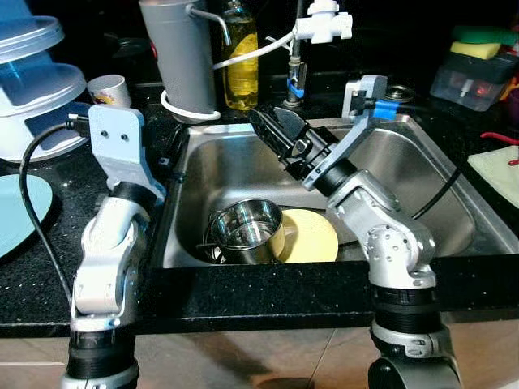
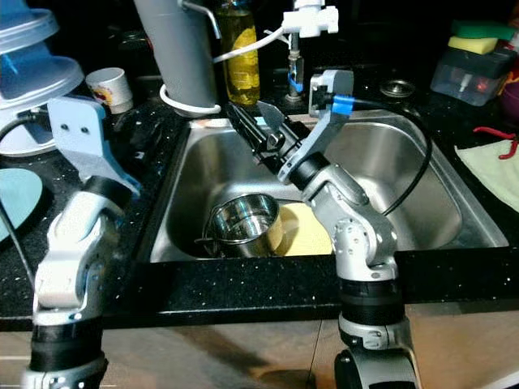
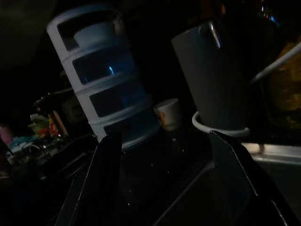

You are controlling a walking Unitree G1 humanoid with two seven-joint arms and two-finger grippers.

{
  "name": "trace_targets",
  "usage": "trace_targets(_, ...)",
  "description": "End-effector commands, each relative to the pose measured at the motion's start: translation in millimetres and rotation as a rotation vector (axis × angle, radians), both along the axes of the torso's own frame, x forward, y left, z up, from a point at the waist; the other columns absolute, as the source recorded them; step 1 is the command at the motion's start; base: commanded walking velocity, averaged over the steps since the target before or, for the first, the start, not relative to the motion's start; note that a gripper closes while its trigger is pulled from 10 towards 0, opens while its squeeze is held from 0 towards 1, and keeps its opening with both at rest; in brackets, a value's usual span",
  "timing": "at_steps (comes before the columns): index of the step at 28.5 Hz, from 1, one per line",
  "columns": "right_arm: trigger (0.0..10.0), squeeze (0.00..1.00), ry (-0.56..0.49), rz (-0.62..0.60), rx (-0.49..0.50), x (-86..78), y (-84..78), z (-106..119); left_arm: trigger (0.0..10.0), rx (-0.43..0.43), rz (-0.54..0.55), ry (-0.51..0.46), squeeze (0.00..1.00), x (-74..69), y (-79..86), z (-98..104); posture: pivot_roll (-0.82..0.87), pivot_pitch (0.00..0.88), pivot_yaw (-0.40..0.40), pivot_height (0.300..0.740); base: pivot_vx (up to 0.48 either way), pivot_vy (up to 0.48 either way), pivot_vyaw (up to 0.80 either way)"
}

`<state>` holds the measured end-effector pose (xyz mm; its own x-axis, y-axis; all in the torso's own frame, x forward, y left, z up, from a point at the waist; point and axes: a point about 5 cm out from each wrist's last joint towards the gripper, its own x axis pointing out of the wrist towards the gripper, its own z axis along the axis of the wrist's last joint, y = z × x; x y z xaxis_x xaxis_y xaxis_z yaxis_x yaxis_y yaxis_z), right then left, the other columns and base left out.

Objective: Kitchen organization

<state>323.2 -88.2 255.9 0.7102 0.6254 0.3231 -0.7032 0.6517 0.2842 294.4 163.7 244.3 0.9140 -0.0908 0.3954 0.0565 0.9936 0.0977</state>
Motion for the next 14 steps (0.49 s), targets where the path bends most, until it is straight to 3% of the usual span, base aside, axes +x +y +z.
trace_targets(1, 10.0, 0.00, 0.047, -0.004, -0.028, 3.0, 2.4, -17.5, 10.0, 0.043, 0.034, 0.015, 0.00, -1.9, 1.1, -2.7, 0.04, 0.000, 0.020, 0.740, 0.000, 0.000, 0.00)
trace_targets(7, 10.0, 0.00, 0.078, -0.008, -0.027, 4.7, 3.2, -28.7, 10.0, 0.063, 0.051, 0.079, 0.00, -9.3, -6.9, -13.4, 0.05, 0.000, 0.019, 0.740, 0.000, 0.000, 0.00)
trace_targets(14, 10.0, 0.00, 0.058, -0.004, -0.030, 6.8, 3.9, -29.4, 10.0, 0.077, 0.057, 0.092, 0.00, -13.0, -11.4, -17.8, 0.05, 0.000, 0.019, 0.740, -0.287, 0.000, 0.00)
